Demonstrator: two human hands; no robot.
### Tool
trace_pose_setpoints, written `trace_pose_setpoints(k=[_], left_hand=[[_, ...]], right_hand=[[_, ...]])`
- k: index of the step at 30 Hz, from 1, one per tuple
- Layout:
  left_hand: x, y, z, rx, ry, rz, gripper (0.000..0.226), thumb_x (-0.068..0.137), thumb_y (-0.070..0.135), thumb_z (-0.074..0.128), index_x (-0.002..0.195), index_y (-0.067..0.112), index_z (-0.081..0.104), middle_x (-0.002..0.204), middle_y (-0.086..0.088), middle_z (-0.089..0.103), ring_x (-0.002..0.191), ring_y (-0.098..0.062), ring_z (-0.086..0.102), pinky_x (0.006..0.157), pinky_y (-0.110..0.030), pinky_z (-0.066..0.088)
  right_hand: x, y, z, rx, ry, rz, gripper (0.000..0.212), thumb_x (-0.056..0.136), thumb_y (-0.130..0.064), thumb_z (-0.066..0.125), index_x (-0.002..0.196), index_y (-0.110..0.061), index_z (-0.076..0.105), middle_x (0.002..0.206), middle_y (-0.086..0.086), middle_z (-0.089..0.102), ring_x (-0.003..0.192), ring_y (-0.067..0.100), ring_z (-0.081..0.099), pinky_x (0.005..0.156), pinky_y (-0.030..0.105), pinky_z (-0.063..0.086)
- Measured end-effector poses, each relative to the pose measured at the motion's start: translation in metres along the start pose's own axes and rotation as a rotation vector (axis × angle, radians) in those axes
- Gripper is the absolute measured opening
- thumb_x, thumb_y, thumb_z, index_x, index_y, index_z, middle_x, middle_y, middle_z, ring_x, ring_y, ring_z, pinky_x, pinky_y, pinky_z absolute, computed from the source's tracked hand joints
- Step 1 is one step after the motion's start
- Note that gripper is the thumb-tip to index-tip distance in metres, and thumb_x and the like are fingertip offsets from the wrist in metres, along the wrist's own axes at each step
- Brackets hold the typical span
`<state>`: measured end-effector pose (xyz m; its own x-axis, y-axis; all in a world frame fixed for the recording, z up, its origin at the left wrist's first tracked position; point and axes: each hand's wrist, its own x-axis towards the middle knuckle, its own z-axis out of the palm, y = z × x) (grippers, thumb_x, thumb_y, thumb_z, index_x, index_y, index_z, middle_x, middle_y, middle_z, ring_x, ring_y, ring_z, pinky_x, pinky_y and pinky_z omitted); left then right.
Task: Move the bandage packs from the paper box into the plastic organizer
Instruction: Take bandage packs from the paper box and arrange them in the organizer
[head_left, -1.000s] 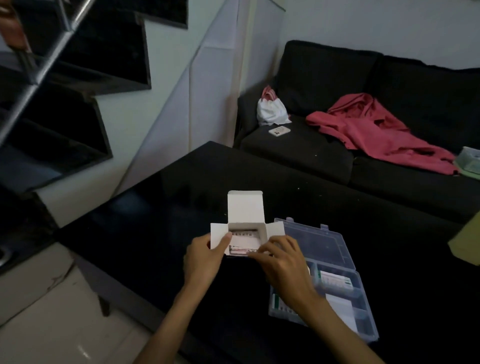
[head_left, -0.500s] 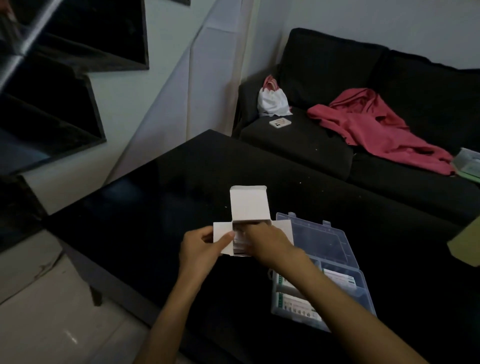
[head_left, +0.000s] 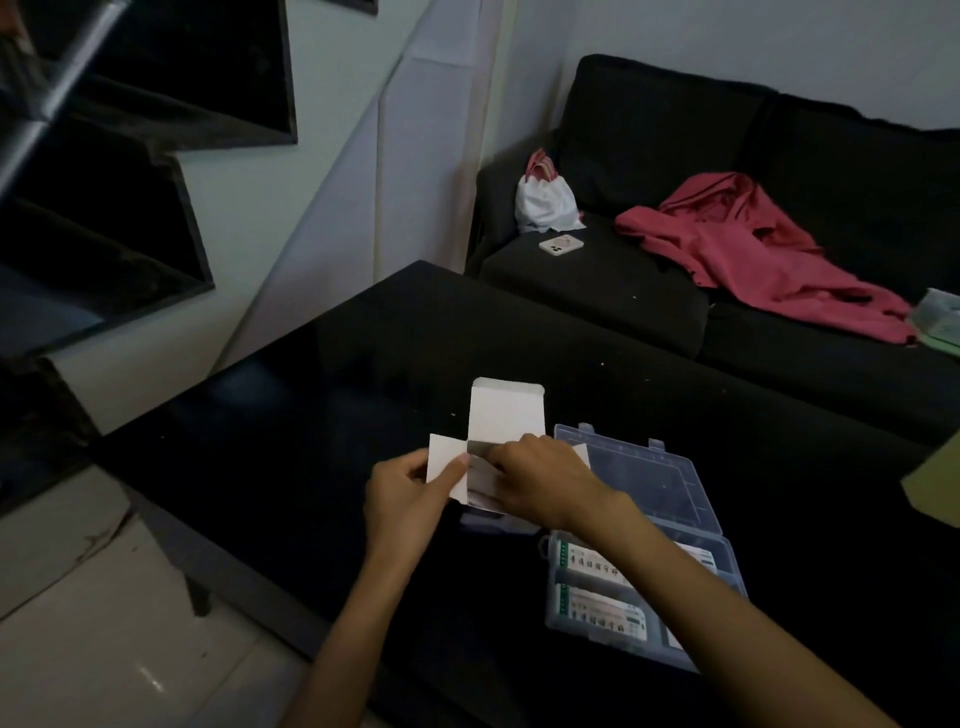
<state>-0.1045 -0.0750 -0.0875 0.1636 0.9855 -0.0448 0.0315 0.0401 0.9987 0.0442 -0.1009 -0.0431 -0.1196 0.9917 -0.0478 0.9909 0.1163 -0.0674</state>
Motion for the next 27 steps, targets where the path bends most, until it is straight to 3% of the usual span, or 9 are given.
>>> trace_pose_setpoints(k=[3,7,11,13,16,18,21,23,27], left_hand=[[0.002,0.000,0.000,0.007,0.065,-0.013,0.022,0.080,0.022,0.075,0.061,0.033,0.069,0.070,0.005,0.073,0.072,-0.017,0.071,0.074,-0.050,0.058],[0.004,0.002,0.000,-0.030,0.118,-0.045,0.020,0.083,0.022,0.073,0.066,0.033,0.066,0.065,0.010,0.070,0.065,-0.014,0.068,0.073,-0.045,0.058],[0.013,-0.006,-0.002,0.028,0.115,-0.029,0.016,0.085,0.033,0.069,0.069,0.036,0.067,0.073,0.011,0.072,0.076,-0.017,0.069,0.074,-0.046,0.057],[0.016,-0.008,0.000,0.102,0.105,-0.033,0.011,0.087,0.039,0.064,0.085,0.031,0.070,0.086,0.005,0.072,0.086,-0.021,0.068,0.079,-0.042,0.056],[0.016,-0.006,0.002,0.228,0.153,-0.026,0.047,0.088,0.047,0.058,0.124,0.018,0.057,0.120,-0.005,0.063,0.111,-0.026,0.058,0.093,-0.041,0.048],[0.005,0.005,0.006,0.346,0.316,0.094,0.061,0.088,0.046,0.059,0.138,0.015,0.042,0.138,-0.007,0.048,0.126,-0.024,0.044,0.102,-0.040,0.040],[-0.022,0.024,0.013,0.342,0.473,0.426,0.045,0.087,0.040,0.060,0.124,0.016,0.049,0.123,0.000,0.049,0.112,-0.013,0.045,0.088,-0.019,0.038],[-0.039,0.030,0.023,0.283,0.346,0.525,0.022,0.089,0.036,0.058,0.106,0.025,0.051,0.105,0.010,0.051,0.093,-0.005,0.051,0.074,-0.011,0.042],[-0.059,0.023,0.064,0.162,-0.052,0.325,0.005,0.091,0.025,0.060,0.089,0.026,0.064,0.080,0.013,0.067,0.072,-0.001,0.065,0.060,-0.010,0.048]], right_hand=[[-0.013,0.000,-0.005,0.157,0.041,-0.030,0.039,0.095,-0.013,0.047,0.133,-0.019,0.050,0.122,0.012,0.061,0.106,0.028,0.060,0.089,0.039,0.051],[-0.019,0.005,-0.008,0.365,0.218,0.049,0.020,0.097,-0.015,0.048,0.111,-0.013,0.061,0.106,0.006,0.067,0.094,0.019,0.063,0.075,0.036,0.054],[-0.026,-0.001,-0.017,1.037,0.345,0.314,0.028,0.096,-0.015,0.050,0.123,-0.015,0.057,0.112,0.002,0.066,0.099,0.013,0.064,0.077,0.030,0.057],[-0.036,0.001,-0.020,1.275,0.310,0.374,0.028,0.096,-0.016,0.051,0.123,-0.020,0.056,0.105,0.000,0.069,0.091,0.010,0.067,0.068,0.023,0.056],[-0.057,0.010,-0.024,1.365,0.312,0.396,0.021,0.094,-0.018,0.053,0.111,-0.030,0.057,0.096,-0.002,0.070,0.082,0.009,0.069,0.063,0.019,0.053],[-0.074,0.022,-0.023,1.382,0.328,0.406,0.022,0.094,-0.018,0.054,0.112,-0.031,0.057,0.095,0.000,0.071,0.082,0.012,0.070,0.064,0.020,0.054],[-0.097,0.039,-0.018,1.354,0.341,0.438,0.034,0.093,-0.021,0.055,0.127,-0.023,0.052,0.096,0.002,0.071,0.083,0.015,0.070,0.064,0.023,0.055],[-0.112,0.045,-0.010,1.381,0.383,0.472,0.035,0.092,-0.020,0.055,0.127,-0.023,0.052,0.090,-0.002,0.073,0.081,0.015,0.070,0.063,0.023,0.056],[-0.134,0.052,0.001,1.444,0.423,0.489,0.031,0.093,-0.016,0.055,0.123,-0.023,0.052,0.086,-0.004,0.074,0.081,0.015,0.071,0.061,0.021,0.056]])
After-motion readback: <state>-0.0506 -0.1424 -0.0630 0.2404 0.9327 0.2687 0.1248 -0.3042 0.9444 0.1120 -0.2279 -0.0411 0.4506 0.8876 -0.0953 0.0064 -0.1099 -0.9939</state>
